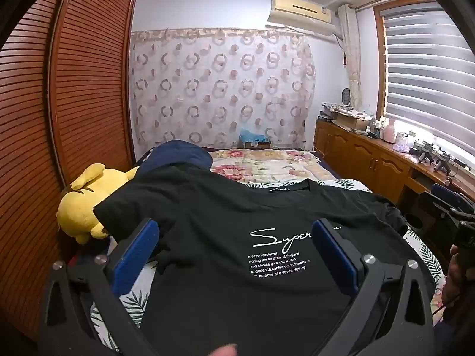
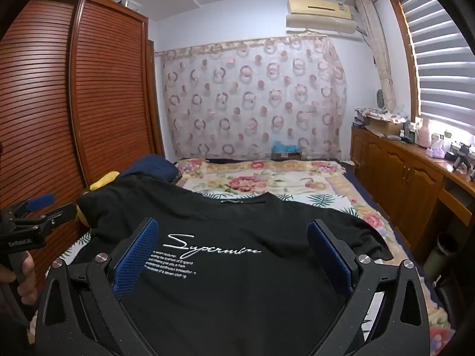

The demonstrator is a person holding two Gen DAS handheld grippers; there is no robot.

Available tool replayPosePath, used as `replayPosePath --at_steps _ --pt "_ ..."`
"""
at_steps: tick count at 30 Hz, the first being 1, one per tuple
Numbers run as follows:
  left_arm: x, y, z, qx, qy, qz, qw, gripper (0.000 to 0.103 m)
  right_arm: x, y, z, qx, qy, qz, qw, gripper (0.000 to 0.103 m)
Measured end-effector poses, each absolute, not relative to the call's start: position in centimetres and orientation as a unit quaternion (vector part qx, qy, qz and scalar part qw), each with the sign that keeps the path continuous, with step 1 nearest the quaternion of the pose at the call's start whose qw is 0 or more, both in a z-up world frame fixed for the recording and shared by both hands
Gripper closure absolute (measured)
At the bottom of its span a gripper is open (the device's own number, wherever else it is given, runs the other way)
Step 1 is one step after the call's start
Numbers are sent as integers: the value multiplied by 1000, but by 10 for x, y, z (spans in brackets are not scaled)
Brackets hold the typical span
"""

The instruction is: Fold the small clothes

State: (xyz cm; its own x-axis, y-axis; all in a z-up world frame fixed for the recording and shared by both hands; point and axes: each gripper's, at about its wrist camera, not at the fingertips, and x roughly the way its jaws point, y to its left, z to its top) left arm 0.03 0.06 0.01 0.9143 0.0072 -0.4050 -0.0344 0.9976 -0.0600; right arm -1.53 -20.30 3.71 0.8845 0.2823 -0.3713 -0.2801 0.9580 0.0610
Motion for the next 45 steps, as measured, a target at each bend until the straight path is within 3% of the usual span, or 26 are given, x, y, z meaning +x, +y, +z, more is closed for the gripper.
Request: replayPosePath --at_steps 45 --pt "-4 -4 11 -24 197 11 980 0 -15 -203 37 6 192 145 971 1"
